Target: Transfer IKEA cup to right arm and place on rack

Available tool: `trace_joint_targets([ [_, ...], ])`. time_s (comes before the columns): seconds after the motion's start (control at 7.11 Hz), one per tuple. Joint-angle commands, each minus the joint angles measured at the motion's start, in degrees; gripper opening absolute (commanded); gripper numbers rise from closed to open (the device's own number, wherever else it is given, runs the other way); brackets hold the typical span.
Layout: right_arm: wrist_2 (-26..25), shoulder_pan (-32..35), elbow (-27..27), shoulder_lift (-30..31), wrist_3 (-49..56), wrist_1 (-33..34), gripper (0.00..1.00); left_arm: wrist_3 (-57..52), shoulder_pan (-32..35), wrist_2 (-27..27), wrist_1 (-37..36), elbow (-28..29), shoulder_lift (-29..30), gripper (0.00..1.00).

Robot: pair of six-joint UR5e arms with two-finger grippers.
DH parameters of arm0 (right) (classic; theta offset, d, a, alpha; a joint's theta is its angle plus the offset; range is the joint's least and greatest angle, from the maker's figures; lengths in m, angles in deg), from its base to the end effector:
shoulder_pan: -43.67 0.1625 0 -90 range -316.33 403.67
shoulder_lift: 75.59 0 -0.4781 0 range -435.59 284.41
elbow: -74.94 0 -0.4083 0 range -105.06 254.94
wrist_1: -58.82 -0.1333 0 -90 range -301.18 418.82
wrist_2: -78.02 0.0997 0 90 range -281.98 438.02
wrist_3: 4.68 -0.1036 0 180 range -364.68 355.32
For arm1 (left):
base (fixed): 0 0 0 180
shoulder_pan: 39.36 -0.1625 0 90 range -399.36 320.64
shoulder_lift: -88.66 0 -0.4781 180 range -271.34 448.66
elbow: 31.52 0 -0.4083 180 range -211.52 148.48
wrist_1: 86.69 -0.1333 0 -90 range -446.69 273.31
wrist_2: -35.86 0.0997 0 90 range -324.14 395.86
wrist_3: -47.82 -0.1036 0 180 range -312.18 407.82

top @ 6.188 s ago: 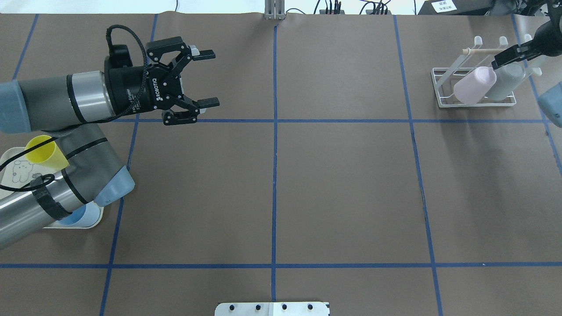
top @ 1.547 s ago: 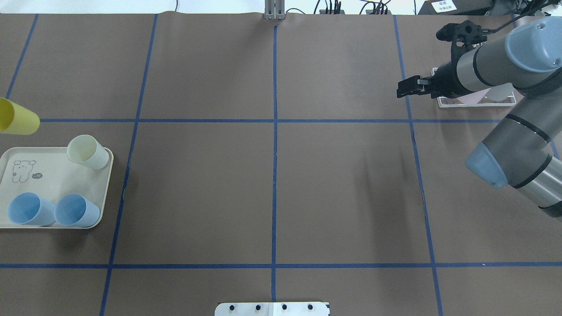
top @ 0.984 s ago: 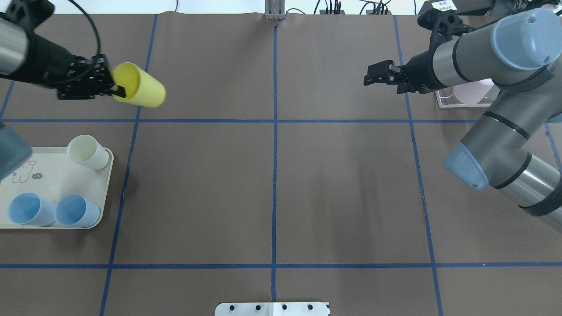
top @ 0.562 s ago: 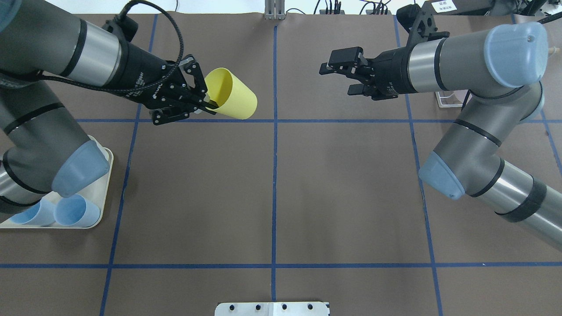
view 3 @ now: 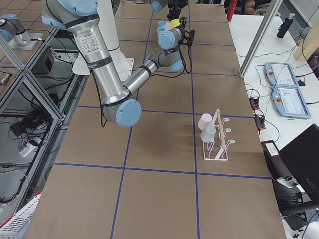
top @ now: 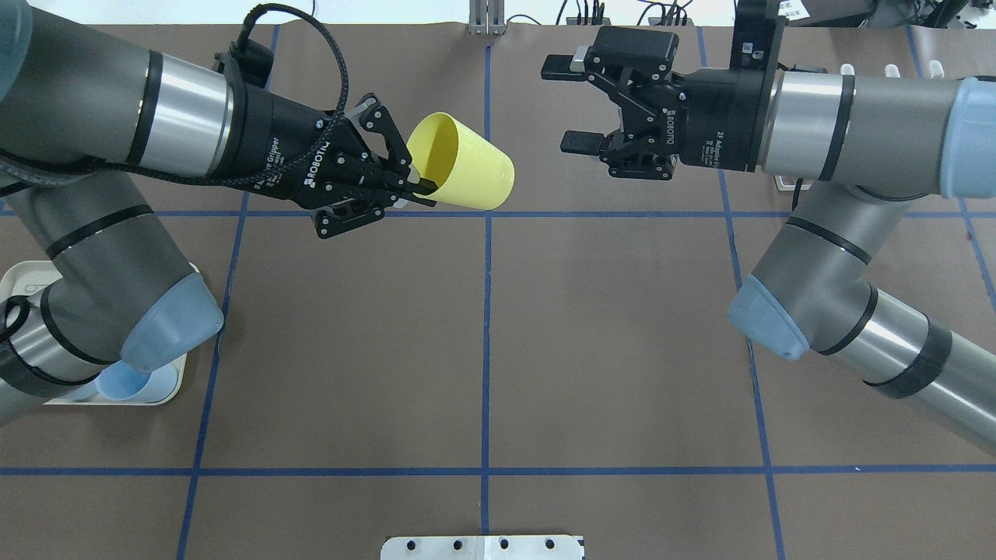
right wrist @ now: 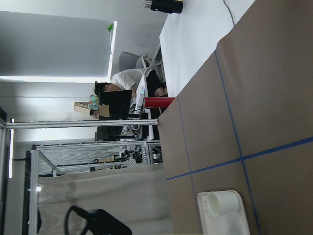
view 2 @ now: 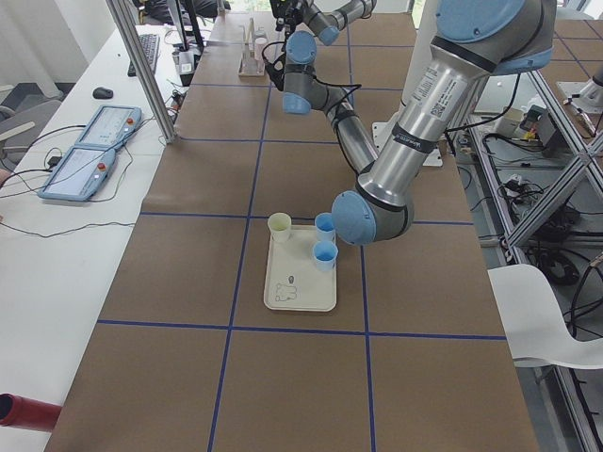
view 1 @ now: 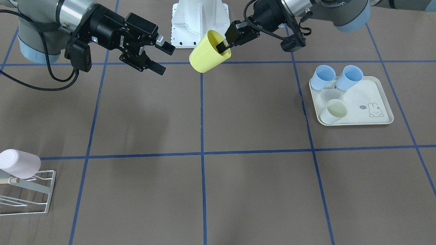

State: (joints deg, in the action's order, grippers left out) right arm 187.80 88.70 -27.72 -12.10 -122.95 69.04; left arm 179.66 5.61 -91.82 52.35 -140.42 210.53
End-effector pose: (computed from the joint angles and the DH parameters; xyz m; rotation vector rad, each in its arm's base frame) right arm -0.3312 -0.4706 0.1980 0.0908 -2.0704 0.4372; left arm 0.3570 -0.4555 0.1400 -0.4339 1.6822 -0.5521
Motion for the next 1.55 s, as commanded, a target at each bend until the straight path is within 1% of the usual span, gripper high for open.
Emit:
trace_joint_targets([
  [0.0,-2.02,-0.04,0.26,-0.03,-3.01,-8.51,0.97,15.46,0.03,4.86,11.37,1.49,-0.14,0.00],
  [0.14,-2.02,-0.12,0.44,-0.12,-3.01,-11.07,0.98,22.69,0.03,7.15,18.48,3.06,-0.57,0.00],
  [0.28,-1.94,-0.39,0.53,-0.56,-2.84,-12.66,0.98,27.98,0.03,8.31,27.60,5.34,-1.01,0.00],
  [0.42,-1.93,-0.48,0.70,-0.65,-2.84,-14.42,0.98,32.91,0.03,10.06,34.47,7.10,-1.37,0.00],
  [0.56,-2.02,-1.00,0.79,-1.26,-2.66,-14.96,0.98,34.87,-0.06,10.08,35.94,7.21,-1.19,0.00],
  [0.7,-1.85,-1.70,1.14,-1.61,-1.71,-15.05,0.98,41.16,-0.06,10.51,38.91,7.12,-1.11,0.00],
  [0.84,-1.85,-2.58,1.14,-2.14,1.70,-15.14,0.98,45.31,-0.14,11.82,41.64,7.21,-1.11,0.00],
  [1.12,-2.02,-3.55,1.06,-2.84,3.83,-15.14,0.98,48.67,-1.02,11.84,42.10,7.21,-0.84,0.00],
  [1.41,-2.81,-3.55,1.23,-3.20,5.42,-15.14,0.98,48.78,-2.51,11.84,42.45,7.21,-0.84,0.00],
])
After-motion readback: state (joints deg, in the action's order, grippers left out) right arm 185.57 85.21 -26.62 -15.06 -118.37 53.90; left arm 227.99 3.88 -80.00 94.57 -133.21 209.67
